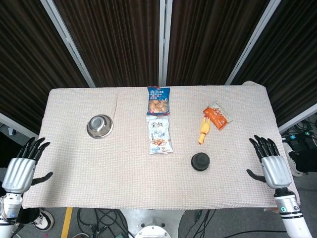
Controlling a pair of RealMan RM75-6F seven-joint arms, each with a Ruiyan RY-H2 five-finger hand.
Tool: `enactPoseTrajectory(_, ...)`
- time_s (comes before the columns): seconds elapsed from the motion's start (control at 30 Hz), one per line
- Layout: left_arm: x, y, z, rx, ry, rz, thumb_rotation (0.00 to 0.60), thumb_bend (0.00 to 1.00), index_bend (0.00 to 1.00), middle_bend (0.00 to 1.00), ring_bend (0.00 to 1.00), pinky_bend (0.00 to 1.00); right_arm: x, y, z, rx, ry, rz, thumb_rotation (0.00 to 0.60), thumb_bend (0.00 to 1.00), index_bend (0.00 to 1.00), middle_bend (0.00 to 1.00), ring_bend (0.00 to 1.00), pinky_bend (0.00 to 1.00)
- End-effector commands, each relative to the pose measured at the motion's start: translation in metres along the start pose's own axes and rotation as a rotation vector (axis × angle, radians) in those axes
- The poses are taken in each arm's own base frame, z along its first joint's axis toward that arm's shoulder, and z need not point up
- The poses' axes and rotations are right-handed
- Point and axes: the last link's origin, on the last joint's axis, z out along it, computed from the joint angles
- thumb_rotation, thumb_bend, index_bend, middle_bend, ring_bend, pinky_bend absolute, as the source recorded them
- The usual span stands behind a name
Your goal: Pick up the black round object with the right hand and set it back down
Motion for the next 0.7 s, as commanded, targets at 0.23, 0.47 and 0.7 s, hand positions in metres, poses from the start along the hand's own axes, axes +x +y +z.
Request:
enactPoseTrajectory(0.23,0.000,0.001,0.001,-0.001,0.000,-0.002,0.600,0.06,0.14,0.08,0.00,0.18,-0.005,0.001,0.001,-0.008,-0.021,0.006,0.600,0.07,0.00,0.02,0.00,0.00)
enactPoseTrajectory(0.47,0.001,0.002,0.004,-0.007,-0.002,-0.005,0.600,0.06,0.14,0.08,0.00,0.18,-0.018,0.000,0.002,-0.013,-0.073,0.035,0.600,0.06,0.00,0.04,0.00,0.00)
enactPoseTrajectory(0.7,0.003,-0.001,0.002,-0.008,-0.008,-0.005,0.600,0.06,0.14,0.08,0.00,0.18,-0.040,-0.008,0.013,0.007,-0.136,0.086,0.600,0.05,0.00,0.04,0.00,0.00)
